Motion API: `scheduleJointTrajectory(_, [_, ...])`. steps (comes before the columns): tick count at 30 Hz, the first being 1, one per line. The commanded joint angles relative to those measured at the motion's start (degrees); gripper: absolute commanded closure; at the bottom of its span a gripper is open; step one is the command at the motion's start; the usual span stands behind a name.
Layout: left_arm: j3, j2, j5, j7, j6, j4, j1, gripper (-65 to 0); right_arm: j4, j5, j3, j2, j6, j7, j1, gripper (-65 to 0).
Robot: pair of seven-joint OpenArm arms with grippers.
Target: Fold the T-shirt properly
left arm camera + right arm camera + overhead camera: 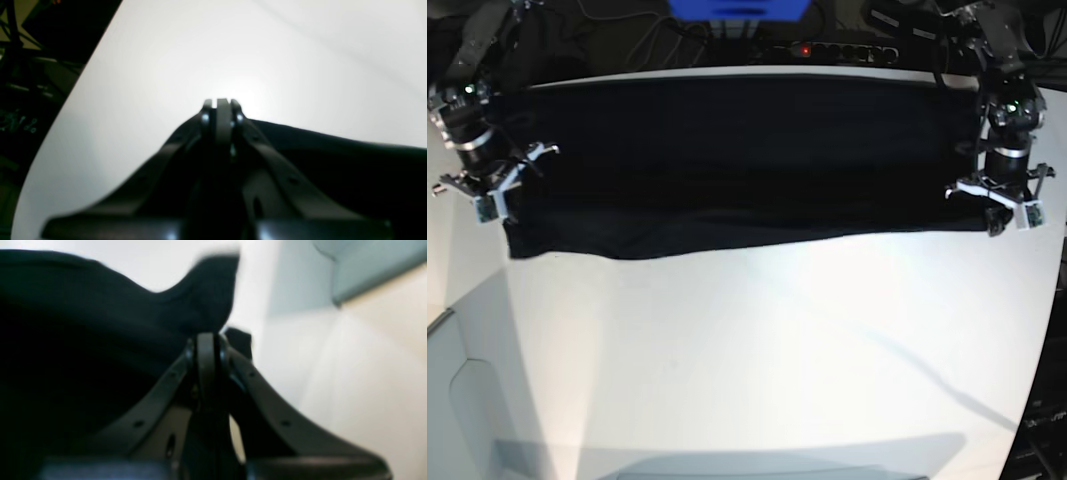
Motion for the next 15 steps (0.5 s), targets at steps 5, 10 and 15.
scheduleJointTrajectory(5, [-0.6, 0.6, -0.3, -1.7, 0.1, 1.1, 1.3, -0.1, 1.2, 0.5, 4.0, -1.7, 0.6, 1.0, -5.6, 0.0])
scheduleJointTrajectory(10, [-2.7, 0.5, -0.3, -1.5, 0.1, 1.4, 2.0, -0.1, 1.4, 0.5, 4.5, -3.7, 0.6, 1.1, -10.3, 0.0])
scheduleJointTrajectory(15, [-4.6, 0.1, -0.3, -1.7, 0.1, 2.2, 1.9, -0.1, 1.4, 0.5, 4.1, -5.7, 0.6, 1.1, -12.8, 0.0])
